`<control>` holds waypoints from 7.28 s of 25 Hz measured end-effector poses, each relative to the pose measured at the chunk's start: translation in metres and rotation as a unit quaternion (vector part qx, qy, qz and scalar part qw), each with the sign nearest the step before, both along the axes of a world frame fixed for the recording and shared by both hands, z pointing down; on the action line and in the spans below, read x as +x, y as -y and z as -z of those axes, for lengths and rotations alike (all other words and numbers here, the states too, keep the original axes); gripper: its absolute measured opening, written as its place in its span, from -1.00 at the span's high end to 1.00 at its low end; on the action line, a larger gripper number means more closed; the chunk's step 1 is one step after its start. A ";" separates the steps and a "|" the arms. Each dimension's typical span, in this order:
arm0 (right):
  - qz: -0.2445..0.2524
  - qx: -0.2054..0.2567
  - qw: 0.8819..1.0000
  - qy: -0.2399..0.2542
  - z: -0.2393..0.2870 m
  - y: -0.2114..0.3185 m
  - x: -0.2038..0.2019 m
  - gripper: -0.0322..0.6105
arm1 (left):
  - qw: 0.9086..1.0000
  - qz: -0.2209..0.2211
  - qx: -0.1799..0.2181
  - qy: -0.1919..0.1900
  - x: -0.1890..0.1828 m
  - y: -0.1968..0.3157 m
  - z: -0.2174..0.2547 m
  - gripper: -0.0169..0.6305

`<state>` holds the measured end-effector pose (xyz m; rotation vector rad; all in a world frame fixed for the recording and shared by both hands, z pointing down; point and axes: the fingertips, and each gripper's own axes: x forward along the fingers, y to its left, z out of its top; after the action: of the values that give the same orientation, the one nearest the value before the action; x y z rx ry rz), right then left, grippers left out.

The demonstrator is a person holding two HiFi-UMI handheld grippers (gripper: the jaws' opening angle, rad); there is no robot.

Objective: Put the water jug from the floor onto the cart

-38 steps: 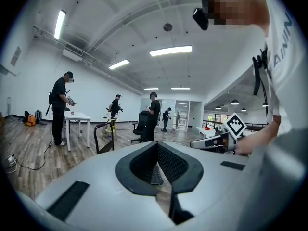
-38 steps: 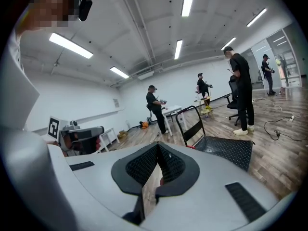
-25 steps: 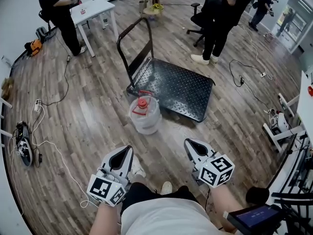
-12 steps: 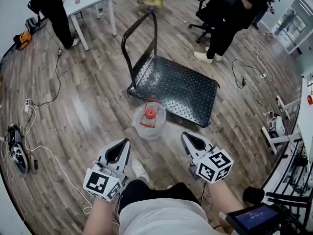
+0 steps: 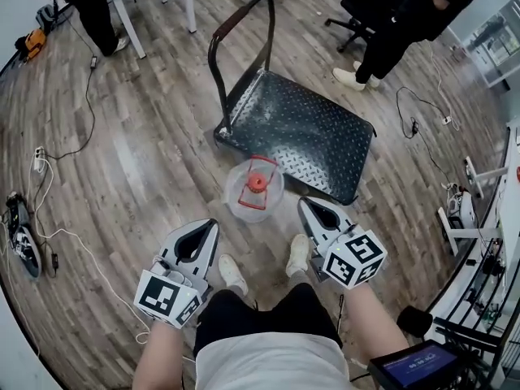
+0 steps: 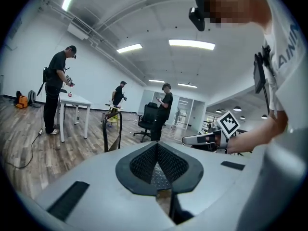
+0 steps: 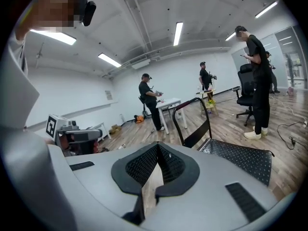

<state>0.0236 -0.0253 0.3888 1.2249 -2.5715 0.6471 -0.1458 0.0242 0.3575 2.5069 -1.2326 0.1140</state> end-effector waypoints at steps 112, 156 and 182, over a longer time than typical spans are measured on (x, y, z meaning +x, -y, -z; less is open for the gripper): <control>-0.070 -0.112 0.979 -0.153 -0.099 0.124 0.022 -0.05 | 0.999 -0.003 -0.040 -0.015 -0.031 0.111 -0.075 0.95; -0.031 -0.087 0.979 -0.180 -0.195 0.437 0.155 -0.05 | 0.990 0.118 -0.075 0.015 0.086 0.263 -0.116 0.95; -0.032 -0.074 0.978 -0.195 -0.228 0.445 0.152 -0.06 | 0.991 0.096 -0.089 0.013 0.101 0.274 -0.140 0.95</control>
<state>0.1757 -0.4699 0.6166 1.2469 -2.1326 0.5374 -0.0451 -0.2495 0.4973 2.2304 -1.4017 0.2008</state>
